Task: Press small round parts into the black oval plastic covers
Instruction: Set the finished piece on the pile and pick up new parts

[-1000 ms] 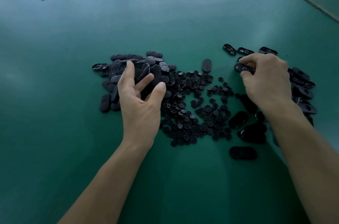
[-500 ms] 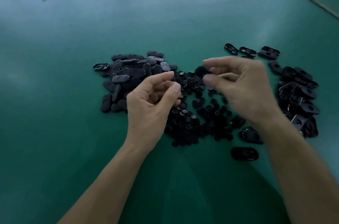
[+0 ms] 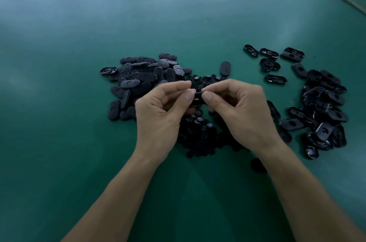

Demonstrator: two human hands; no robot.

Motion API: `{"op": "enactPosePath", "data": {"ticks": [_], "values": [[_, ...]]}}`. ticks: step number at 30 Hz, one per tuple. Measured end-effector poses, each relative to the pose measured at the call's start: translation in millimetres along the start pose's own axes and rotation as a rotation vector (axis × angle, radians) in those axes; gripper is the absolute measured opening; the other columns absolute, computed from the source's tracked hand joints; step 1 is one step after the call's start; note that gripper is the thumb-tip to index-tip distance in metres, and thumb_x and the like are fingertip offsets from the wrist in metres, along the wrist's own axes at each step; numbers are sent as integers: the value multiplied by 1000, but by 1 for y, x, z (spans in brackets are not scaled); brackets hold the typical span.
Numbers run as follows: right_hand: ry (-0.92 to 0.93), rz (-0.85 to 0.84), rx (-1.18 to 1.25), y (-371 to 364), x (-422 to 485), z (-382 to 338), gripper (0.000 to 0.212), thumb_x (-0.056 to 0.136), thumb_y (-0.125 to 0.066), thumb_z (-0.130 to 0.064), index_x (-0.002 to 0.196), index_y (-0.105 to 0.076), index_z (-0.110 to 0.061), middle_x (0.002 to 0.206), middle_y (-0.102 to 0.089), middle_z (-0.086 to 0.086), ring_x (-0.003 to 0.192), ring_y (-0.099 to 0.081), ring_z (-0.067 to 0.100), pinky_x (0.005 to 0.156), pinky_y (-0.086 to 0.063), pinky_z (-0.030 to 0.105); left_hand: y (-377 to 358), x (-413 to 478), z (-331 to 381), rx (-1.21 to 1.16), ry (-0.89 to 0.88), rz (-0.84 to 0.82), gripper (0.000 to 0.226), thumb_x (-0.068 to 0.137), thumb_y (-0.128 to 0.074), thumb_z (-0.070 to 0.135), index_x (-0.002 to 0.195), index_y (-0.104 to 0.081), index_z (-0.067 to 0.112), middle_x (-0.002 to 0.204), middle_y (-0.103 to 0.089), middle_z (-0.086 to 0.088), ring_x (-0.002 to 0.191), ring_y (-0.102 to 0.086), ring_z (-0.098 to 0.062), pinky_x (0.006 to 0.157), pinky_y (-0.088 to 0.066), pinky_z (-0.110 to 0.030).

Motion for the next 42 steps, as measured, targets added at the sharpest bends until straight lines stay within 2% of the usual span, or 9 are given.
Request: {"op": "enactPosePath", "data": {"ticks": [4, 7, 10, 11, 14, 19, 32, 40, 42], "values": [[-20, 45, 17, 3, -1, 1, 15, 90, -73, -16, 87, -72, -30, 77, -73, -7, 68, -68, 9, 68, -56, 24, -2, 0, -2, -9, 27, -13, 21, 89, -69, 0, 101, -72, 17, 90, -78, -1, 83, -73, -11, 69, -58, -22], [-20, 75, -24, 4, -2, 1, 11, 91, -72, -17, 89, -73, -28, 76, -73, -8, 69, -68, 9, 68, -56, 23, -2, 1, -2, 5, 31, -20, 19, 88, -70, -1, 100, -73, 14, 88, -77, -1, 80, -72, -10, 70, -58, -22], [22, 132, -246, 8, -4, -2, 10, 94, -67, -23, 99, -76, -23, 80, -70, -18, 80, -66, 1, 74, -49, 11, -1, 1, -1, 6, 21, 8, 18, 89, -69, -2, 99, -72, 13, 87, -76, -1, 77, -71, -12, 69, -58, -22], [33, 131, -338, 8, -4, -3, 12, 94, -67, -23, 102, -76, -22, 84, -69, -18, 83, -64, 1, 77, -49, 12, 0, 1, 0, 7, 16, 21, 19, 90, -67, -1, 99, -72, 15, 87, -76, 0, 76, -72, -13, 67, -58, -22], [15, 65, -533, 7, -5, 1, 13, 90, -70, -25, 103, -74, -22, 90, -66, -9, 89, -60, 10, 83, -52, 32, 0, 1, 1, 6, 8, 33, 20, 94, -63, -1, 101, -69, 16, 84, -74, 2, 74, -73, -15, 65, -57, -21], [2, -23, -662, 6, -8, 2, 15, 86, -71, -36, 97, -73, -26, 87, -58, -10, 92, -52, 13, 81, -46, 30, 2, 2, 0, -20, 8, 47, 18, 95, -63, 0, 102, -68, 16, 82, -75, 0, 77, -74, -17, 69, -58, -22], [-70, -1, -739, 2, -8, 4, 19, 91, -69, -36, 104, -76, -23, 96, -63, -1, 95, -58, 19, 86, -50, 35, 1, 0, -3, -28, 52, 44, 17, 91, -68, 0, 102, -70, 12, 84, -77, -5, 81, -76, -22, 69, -58, -22], [-48, 17, -699, 2, -9, 2, 11, 91, -70, -30, 90, -70, -19, 88, -58, -4, 86, -56, 17, 78, -51, 37, 2, 0, -2, -9, 54, 42, 17, 91, -67, -2, 102, -70, 11, 84, -77, -6, 80, -76, -21, 69, -58, -22], [-20, 27, -647, 1, -7, 0, 10, 94, -66, -27, 88, -64, -19, 86, -58, -6, 81, -55, 13, 74, -49, 30, 2, 0, -1, -8, 54, 43, 17, 91, -68, -2, 101, -70, 11, 84, -77, -6, 79, -76, -21, 69, -58, -22]]}}
Point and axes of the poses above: each hand's wrist, its own x-axis towards the middle knuckle, its own y-axis out of the back of the hand, z = x × y, the point moved 7 cm from there along x, towards the middle knuckle
